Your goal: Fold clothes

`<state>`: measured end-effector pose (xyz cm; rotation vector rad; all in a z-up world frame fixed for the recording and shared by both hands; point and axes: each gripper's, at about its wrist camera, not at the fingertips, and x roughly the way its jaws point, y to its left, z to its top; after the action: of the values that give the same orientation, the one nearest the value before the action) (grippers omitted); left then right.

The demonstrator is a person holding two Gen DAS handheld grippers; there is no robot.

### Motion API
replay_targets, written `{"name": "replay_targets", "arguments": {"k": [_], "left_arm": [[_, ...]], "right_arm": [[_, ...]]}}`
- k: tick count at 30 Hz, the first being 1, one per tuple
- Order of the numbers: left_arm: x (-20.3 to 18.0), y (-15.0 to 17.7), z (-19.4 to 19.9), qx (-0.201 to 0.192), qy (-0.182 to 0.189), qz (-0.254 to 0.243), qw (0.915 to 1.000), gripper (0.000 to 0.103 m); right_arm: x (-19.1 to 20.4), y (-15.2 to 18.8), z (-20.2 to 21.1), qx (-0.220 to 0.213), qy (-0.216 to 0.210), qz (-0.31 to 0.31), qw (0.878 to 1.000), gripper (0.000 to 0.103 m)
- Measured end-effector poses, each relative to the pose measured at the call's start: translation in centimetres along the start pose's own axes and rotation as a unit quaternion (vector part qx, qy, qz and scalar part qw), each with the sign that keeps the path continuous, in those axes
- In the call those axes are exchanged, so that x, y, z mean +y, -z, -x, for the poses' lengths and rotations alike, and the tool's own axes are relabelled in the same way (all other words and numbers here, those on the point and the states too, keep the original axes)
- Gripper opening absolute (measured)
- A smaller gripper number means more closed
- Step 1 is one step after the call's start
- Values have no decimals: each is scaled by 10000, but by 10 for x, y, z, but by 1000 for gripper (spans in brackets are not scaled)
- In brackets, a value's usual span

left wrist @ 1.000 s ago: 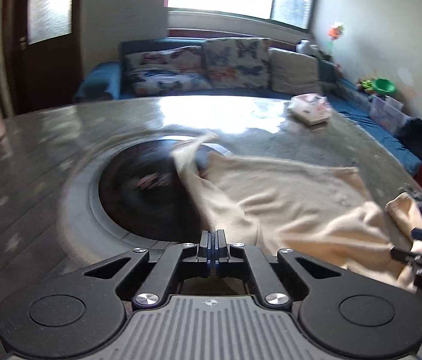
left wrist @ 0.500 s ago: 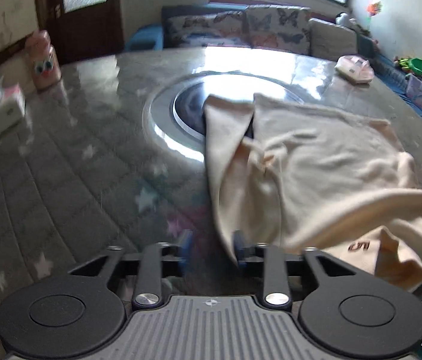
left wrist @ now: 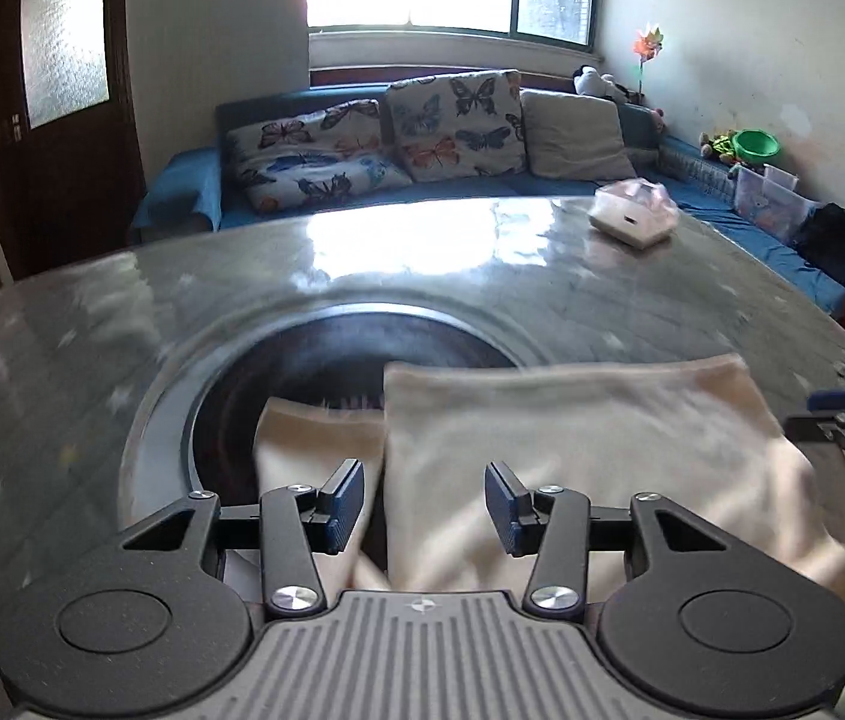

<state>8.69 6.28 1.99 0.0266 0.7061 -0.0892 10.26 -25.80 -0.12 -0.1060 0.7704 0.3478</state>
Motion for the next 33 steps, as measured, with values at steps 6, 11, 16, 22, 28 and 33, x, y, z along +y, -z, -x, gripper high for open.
{"name": "replay_targets", "arguments": {"k": [6,11,16,22,28,33], "left_arm": [[1,-20,-52,100,-141,-108,9998,46],[-4,-19,-78,249,-202,-270,9991,46],[-1,-14,-91,291,-187,-301,9989,22],[9,-14,-91,172,-462,-406,9980,3],[38,-17,-93,166,-819,-115,9964,3],[64,-23,-98,200,-1085,77,9939,3]], "right_arm": [[-9,-15,-27,153,-35,-8,9999,34],[-9,-20,-43,269,-98,55,9996,27],[-7,-26,-54,339,-83,83,9994,12],[1,-41,-68,297,-53,252,9992,3],[19,-66,-95,185,-112,457,9987,2],[36,-89,-126,173,-159,651,9976,2]]}}
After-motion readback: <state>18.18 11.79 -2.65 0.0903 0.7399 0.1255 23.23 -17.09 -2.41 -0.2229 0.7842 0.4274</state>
